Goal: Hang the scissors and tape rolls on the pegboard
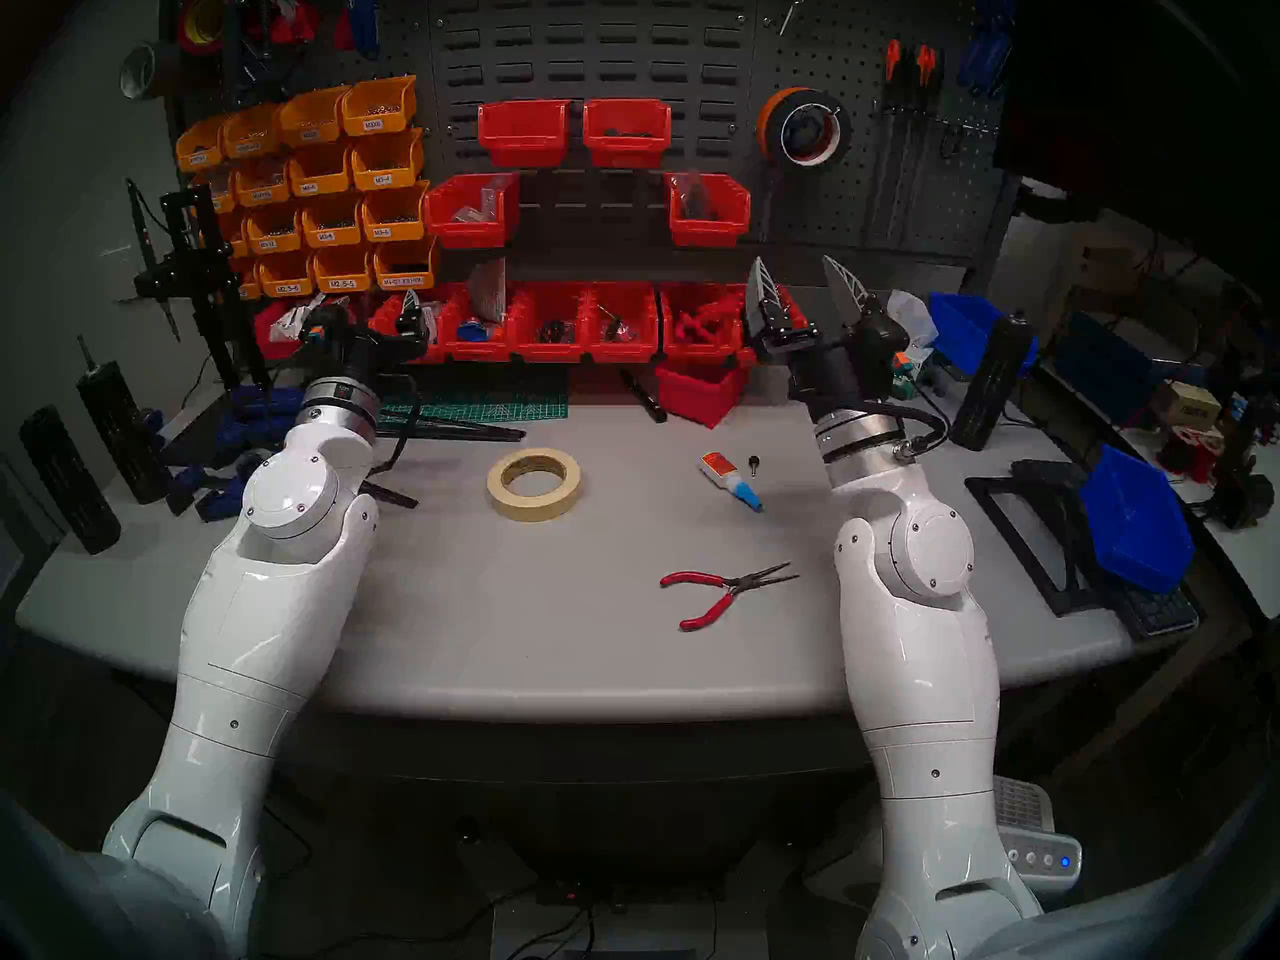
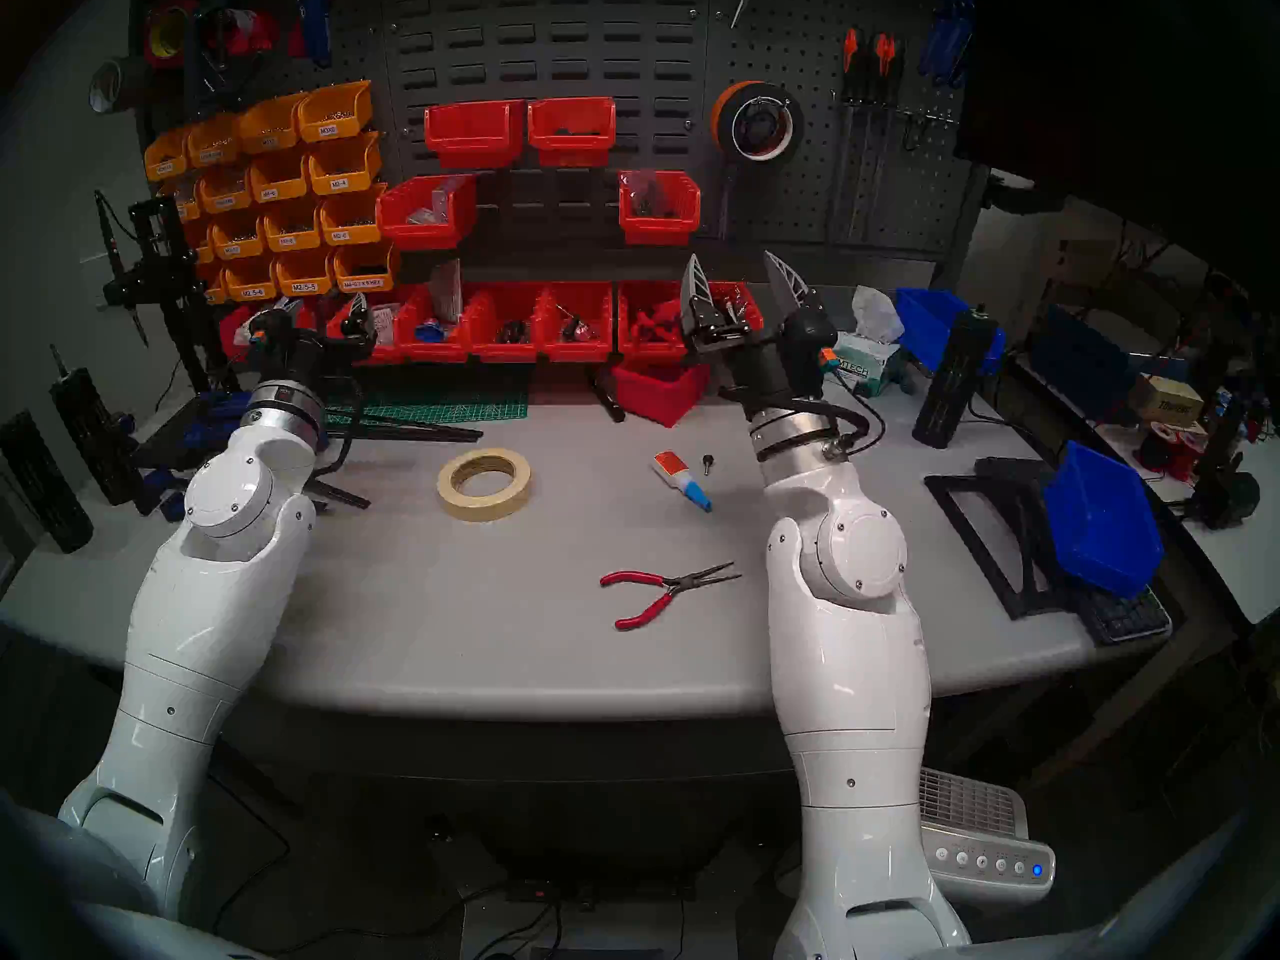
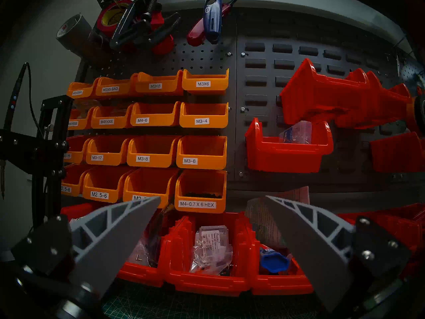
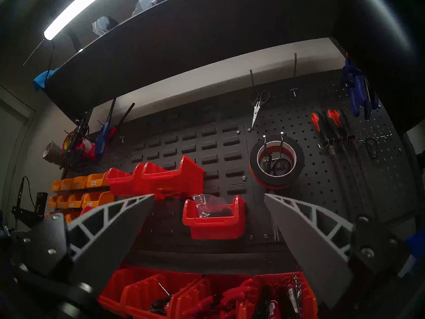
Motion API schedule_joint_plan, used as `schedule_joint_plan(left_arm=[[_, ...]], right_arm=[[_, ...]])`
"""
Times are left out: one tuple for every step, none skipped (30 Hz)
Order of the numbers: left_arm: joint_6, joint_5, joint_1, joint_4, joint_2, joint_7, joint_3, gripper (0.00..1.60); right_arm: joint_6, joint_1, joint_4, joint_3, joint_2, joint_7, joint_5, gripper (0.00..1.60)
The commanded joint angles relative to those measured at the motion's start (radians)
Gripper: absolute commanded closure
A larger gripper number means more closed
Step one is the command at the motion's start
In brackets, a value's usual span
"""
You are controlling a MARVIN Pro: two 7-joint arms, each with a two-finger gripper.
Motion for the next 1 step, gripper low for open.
schedule_joint_plan(left_arm=[[-0.018, 0.0, -0.036, -0.03, 0.001, -0.002, -0.009, 0.0]], right_arm=[[0.008, 0.014, -0.052, -0.002, -0.005, -0.007, -0.001, 0.0]])
